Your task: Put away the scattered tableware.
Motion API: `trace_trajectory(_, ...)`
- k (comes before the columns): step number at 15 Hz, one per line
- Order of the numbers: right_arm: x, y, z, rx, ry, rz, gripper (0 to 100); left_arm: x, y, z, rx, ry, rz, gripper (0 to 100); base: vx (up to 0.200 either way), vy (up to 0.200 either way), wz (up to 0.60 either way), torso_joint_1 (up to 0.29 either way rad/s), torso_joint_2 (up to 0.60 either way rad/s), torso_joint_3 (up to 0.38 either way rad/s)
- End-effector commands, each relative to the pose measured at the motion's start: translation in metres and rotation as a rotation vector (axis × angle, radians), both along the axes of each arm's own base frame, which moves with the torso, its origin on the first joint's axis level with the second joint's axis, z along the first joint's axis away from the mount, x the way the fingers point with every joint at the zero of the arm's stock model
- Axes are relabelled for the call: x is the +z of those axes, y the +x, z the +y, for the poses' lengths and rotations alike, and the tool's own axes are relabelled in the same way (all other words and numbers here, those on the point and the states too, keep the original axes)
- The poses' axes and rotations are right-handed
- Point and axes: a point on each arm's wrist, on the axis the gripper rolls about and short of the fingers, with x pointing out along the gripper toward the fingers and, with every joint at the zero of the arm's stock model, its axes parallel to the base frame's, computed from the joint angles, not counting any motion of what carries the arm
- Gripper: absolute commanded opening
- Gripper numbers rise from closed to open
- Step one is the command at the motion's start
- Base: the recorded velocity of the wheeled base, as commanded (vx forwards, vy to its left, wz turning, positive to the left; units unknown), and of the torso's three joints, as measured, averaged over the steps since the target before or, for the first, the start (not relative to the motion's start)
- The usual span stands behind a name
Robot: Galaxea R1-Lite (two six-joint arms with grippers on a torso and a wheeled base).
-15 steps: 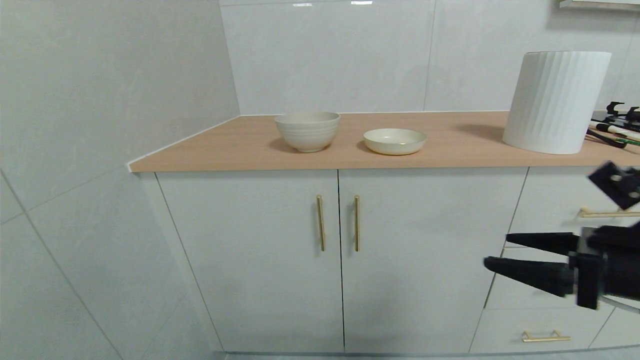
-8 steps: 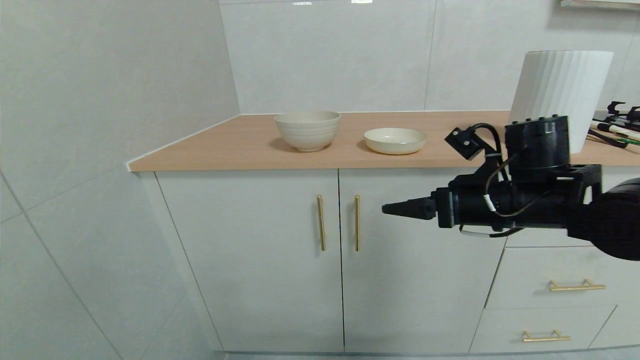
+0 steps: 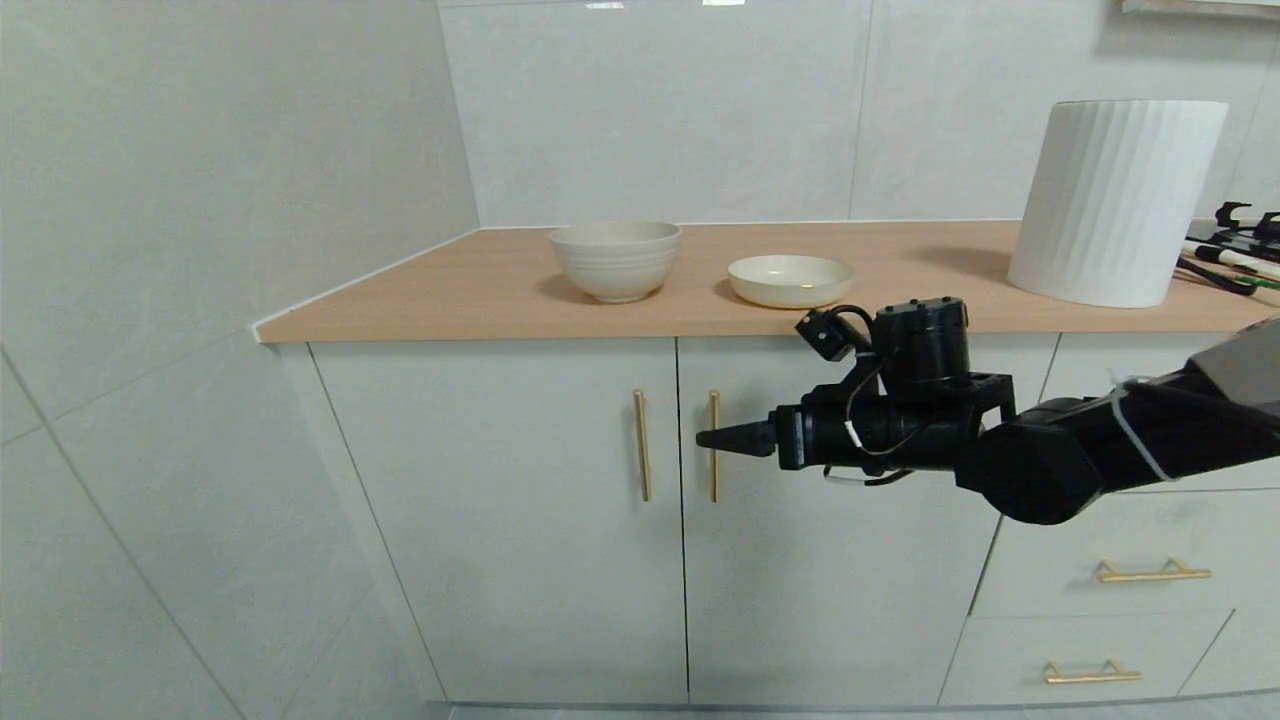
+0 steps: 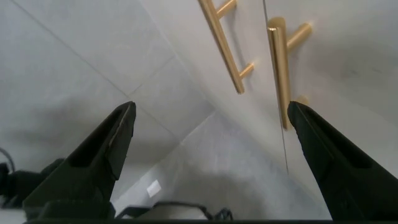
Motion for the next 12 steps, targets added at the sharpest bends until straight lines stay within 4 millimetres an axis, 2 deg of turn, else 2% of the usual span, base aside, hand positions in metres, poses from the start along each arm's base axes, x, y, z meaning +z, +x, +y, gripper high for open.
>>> trace_trajectory(1, -0.027, 0.009, 0.009, 0.004, -0.014, 0.034, 100, 0.0, 0.0, 0.0, 0.001, 0.0, 0.0, 100, 0.0, 0.0, 0.0, 0.0, 0.0, 0.0)
trace_trajectory(5, -0.027, 0.012, 0.011, -0.006, 0.012, 0.036, 100, 0.0, 0.0, 0.0, 0.001, 0.001, 0.0, 100, 0.0, 0.0, 0.0, 0.0, 0.0, 0.0)
trace_trajectory(8, -0.036, 0.025, 0.018, -0.074, 0.061, 0.003, 100, 0.0, 0.0, 0.0, 0.001, 0.0, 0.0, 100, 0.0, 0.0, 0.0, 0.0, 0.0, 0.0)
trace_trajectory(12, -0.042, 0.028, 0.026, -0.09, 0.07, -0.002, 100, 0.0, 0.0, 0.0, 0.001, 0.001, 0.0, 100, 0.0, 0.0, 0.0, 0.0, 0.0, 0.0)
